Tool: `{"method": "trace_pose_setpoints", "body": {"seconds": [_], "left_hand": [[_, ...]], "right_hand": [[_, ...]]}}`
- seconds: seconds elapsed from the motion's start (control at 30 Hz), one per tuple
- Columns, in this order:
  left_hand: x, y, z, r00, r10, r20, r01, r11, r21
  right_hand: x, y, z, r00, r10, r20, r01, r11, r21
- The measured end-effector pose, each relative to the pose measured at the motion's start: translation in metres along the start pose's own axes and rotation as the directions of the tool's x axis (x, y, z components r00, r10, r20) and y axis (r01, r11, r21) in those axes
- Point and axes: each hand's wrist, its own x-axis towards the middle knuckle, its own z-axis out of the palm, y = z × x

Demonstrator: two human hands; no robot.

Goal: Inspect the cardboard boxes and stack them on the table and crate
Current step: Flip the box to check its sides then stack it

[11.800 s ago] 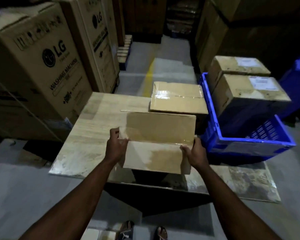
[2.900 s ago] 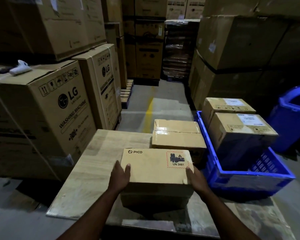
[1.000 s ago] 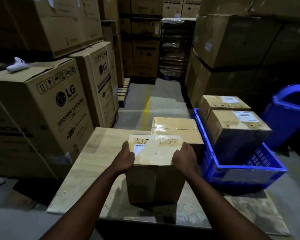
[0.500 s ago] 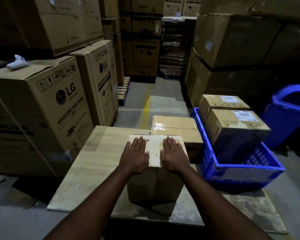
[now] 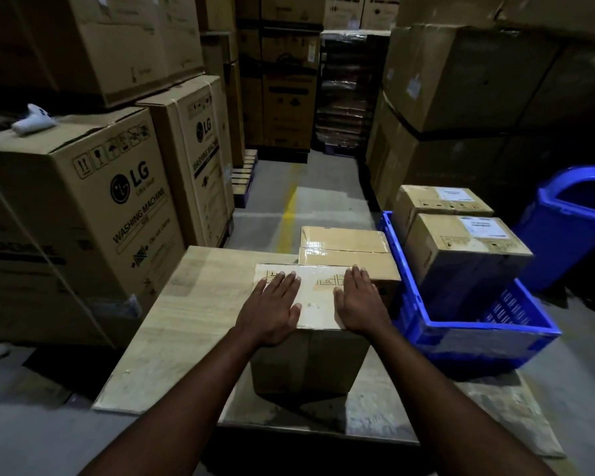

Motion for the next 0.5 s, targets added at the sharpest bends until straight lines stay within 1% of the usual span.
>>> {"method": "trace_pose_setpoints", "body": {"seconds": [0.07,0.13,0.17,0.2,0.23,0.27,0.3,0.33,0.37,0.4,0.43,0.5], "left_hand": [[0.0,-0.002,0.001,0.999,-0.042,-0.019,0.042,0.999,-0.022],[-0.002,-0.007,0.001,0.991,-0.113,-0.076,0.107,0.992,-0.071],[-0.003,-0.01,0.001,0.981,-0.152,-0.118,0.138,0.984,-0.116],[-0.004,-0.013,0.002,0.965,-0.209,-0.157,0.179,0.966,-0.187],[-0.004,-0.015,0.005,0.937,-0.294,-0.188,0.234,0.93,-0.284],[-0.005,-0.017,0.007,0.893,-0.412,-0.181,0.312,0.857,-0.411],[-0.006,-0.018,0.008,0.834,-0.54,-0.11,0.399,0.728,-0.557],[-0.005,-0.02,0.01,0.778,-0.629,0.009,0.467,0.569,-0.677],[-0.003,-0.022,0.012,0.744,-0.656,0.126,0.509,0.433,-0.744],[-0.002,-0.023,0.013,0.742,-0.642,0.194,0.527,0.38,-0.76],[-0.002,-0.024,0.014,0.761,-0.618,0.198,0.52,0.397,-0.757],[-0.003,-0.027,0.014,0.787,-0.6,0.146,0.492,0.467,-0.735]], "right_hand": [[0.003,0.004,0.001,1.0,0.003,-0.011,-0.002,0.995,0.104],[0.005,0.011,0.002,0.998,0.068,-0.02,-0.06,0.961,0.27],[0.005,0.015,0.002,0.992,0.122,-0.018,-0.106,0.922,0.373],[0.004,0.019,0.002,0.983,0.184,-0.003,-0.159,0.856,0.491],[0.001,0.022,0.002,0.973,0.229,0.04,-0.204,0.761,0.616],[-0.004,0.023,0.003,0.965,0.241,0.105,-0.239,0.637,0.733],[-0.008,0.024,0.004,0.958,0.224,0.178,-0.268,0.487,0.832],[-0.013,0.023,0.006,0.951,0.196,0.239,-0.292,0.318,0.902],[-0.016,0.023,0.007,0.943,0.177,0.28,-0.309,0.164,0.937],[-0.018,0.023,0.008,0.937,0.175,0.302,-0.317,0.062,0.947],[-0.019,0.022,0.008,0.935,0.176,0.308,-0.315,0.013,0.949],[-0.021,0.018,0.007,0.936,0.181,0.303,-0.307,-0.004,0.952]]}}
